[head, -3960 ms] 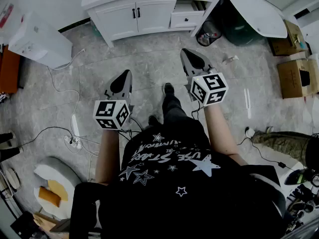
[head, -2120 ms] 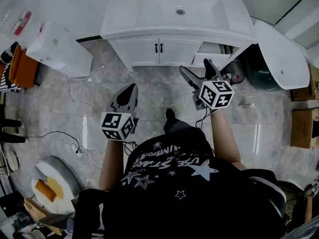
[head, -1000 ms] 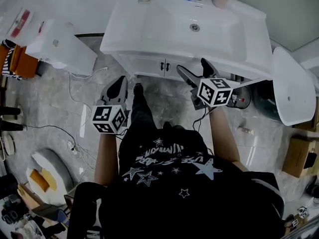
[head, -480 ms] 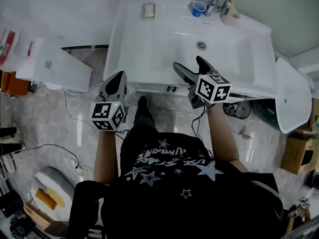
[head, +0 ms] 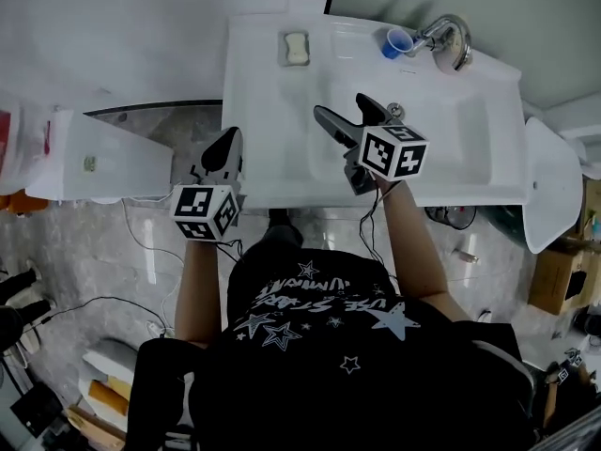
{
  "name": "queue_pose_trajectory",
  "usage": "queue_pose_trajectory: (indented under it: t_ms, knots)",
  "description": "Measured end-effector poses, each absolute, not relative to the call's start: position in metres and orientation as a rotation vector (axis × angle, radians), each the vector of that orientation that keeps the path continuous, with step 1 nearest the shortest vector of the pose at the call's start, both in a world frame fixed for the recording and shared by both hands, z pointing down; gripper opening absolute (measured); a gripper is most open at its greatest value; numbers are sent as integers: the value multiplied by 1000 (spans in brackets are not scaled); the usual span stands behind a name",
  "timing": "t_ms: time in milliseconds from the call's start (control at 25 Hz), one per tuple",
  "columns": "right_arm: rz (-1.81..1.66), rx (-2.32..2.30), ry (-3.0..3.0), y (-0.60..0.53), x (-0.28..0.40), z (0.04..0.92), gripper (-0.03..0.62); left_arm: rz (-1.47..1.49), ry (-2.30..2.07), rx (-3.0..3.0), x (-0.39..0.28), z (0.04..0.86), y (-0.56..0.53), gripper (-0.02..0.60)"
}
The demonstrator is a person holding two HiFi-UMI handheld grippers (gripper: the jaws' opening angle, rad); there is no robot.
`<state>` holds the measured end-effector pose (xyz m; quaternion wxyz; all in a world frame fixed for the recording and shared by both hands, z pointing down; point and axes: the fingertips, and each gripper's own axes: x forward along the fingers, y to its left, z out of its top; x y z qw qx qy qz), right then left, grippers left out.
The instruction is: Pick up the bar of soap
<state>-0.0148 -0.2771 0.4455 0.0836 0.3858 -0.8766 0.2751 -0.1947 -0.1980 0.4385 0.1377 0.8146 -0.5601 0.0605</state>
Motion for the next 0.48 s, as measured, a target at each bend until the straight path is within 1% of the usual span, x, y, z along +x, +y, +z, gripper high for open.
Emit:
queue_pose_trajectory:
  t_ms: [240,480]
  knots:
    - [877,1109,-2609,-331,-67,441,438,180,-1545,2385,-221,441,-256,11]
    - [900,1119,-2549,-373,-94,453,414,174,-1481,2417,-236,444,-306,11]
